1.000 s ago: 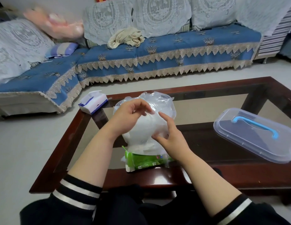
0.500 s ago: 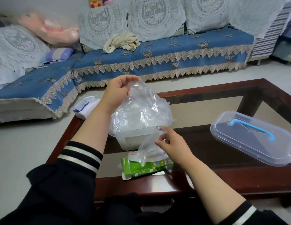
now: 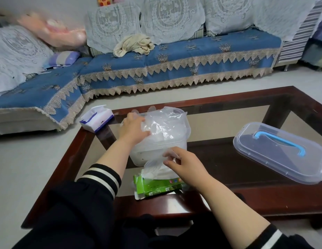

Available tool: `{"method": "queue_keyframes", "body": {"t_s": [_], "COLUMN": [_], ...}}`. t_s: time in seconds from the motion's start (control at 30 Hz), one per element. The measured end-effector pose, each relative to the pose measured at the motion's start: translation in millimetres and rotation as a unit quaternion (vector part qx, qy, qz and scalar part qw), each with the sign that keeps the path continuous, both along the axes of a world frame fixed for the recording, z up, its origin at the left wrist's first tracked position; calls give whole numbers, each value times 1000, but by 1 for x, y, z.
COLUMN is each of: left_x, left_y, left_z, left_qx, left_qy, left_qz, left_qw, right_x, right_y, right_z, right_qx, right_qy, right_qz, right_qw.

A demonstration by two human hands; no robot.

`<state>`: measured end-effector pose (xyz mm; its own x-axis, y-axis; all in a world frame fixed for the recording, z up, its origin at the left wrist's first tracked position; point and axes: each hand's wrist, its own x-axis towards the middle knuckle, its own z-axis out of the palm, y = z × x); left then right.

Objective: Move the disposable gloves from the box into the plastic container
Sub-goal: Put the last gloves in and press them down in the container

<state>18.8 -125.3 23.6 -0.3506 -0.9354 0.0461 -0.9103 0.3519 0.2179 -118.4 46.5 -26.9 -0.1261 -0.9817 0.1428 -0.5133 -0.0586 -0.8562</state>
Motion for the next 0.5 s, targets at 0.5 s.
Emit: {"method": "queue_keyframes", "body": {"t_s": [0.5], "left_x": [8], "left_y": [31], "left_z": [34], "left_qx": [-95], "left_qy": [97], "left_qz": [-68], "left_qw": [988], "right_x": [6], "right_y": [7], "right_z": [10], "right_qx": [-74], "right_qy": [-168], "right_qz": [-61], "right_qw": [981]}}
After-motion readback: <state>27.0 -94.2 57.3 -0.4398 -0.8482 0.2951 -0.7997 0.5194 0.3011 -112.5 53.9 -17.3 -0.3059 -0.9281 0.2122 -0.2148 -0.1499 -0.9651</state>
